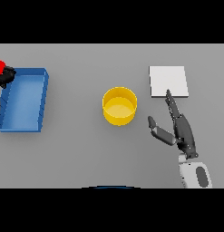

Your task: Pick up the red beaker and tilt it to pour out 1 green nut into yellow bowl. Pick up the yellow bowl and place it on the metallic measuring scale.

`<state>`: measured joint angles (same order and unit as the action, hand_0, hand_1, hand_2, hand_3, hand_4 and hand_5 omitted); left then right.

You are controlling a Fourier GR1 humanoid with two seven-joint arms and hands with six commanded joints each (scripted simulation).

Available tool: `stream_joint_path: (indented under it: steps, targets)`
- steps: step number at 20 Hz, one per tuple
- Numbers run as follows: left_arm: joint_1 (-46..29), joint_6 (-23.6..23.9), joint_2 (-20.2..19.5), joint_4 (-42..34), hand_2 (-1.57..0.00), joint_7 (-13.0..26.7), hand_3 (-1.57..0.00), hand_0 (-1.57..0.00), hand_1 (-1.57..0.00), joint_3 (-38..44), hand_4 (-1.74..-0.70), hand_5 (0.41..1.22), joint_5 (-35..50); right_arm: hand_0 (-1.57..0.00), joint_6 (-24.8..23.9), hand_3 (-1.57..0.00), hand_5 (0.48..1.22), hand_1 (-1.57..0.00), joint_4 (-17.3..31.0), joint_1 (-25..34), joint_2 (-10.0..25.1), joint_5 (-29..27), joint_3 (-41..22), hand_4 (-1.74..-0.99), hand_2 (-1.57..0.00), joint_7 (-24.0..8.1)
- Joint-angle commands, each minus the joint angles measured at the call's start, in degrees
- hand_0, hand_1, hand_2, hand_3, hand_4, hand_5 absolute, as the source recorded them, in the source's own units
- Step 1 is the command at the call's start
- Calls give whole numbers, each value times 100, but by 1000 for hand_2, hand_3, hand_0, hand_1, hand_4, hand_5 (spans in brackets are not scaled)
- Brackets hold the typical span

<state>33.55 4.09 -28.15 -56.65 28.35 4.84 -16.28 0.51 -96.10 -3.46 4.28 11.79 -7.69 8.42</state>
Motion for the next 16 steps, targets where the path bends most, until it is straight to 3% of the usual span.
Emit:
stream_joint_path:
  steps: [1, 2, 4, 7, 10, 14, 16]
  targets:
    - [-146, -80, -10, -210, -1526, 55, -1525, -1571, -1571, -11, -1521, 818, 51, 1, 3, 1, 670, 1, 36, 2, 7, -37, 37, -1155, 1, -38]
    - [-266, -367, -34, -442, -1276, -70, -1318, -1469, -1344, -93, -1369, 774, 154, 1, 3, 1, 670, 1, 35, 39, 1, -69, 56, -1153, 1, -64]
    - [-406, -869, -79, -756, -817, -83, -843, -940, -860, -48, -1126, 705, 529, 1, -51, 1, 670, 1, 57, 41, -5, -8, 50, -1149, 1, -46]
    - [-414, -1379, -247, -876, -418, 183, -431, -481, -440, -138, -915, 651, 653, 1, -20, 1, 670, 1, 7, -2, -17, -66, 50, -1155, 1, 7]
    - [-454, -1451, -274, -812, -213, 287, -220, -246, -225, -367, -828, 627, 405, 1, 4, 1, 665, 1, 0, 3, 96, -6, 62, -1156, 1, 5]
    - [-492, -1274, -343, -811, -87, 71, -90, -100, -91, -431, -783, 631, 188, 1, 48, 1, 657, 1, 132, 118, 188, 19, 90, -1154, 1, 23]
    - [-491, -1184, -300, -887, -55, -125, -57, -64, -58, -378, -778, 633, 247, 1, -69, 1, 631, 1, 218, 273, 251, 289, 45, -1131, 1, -332]
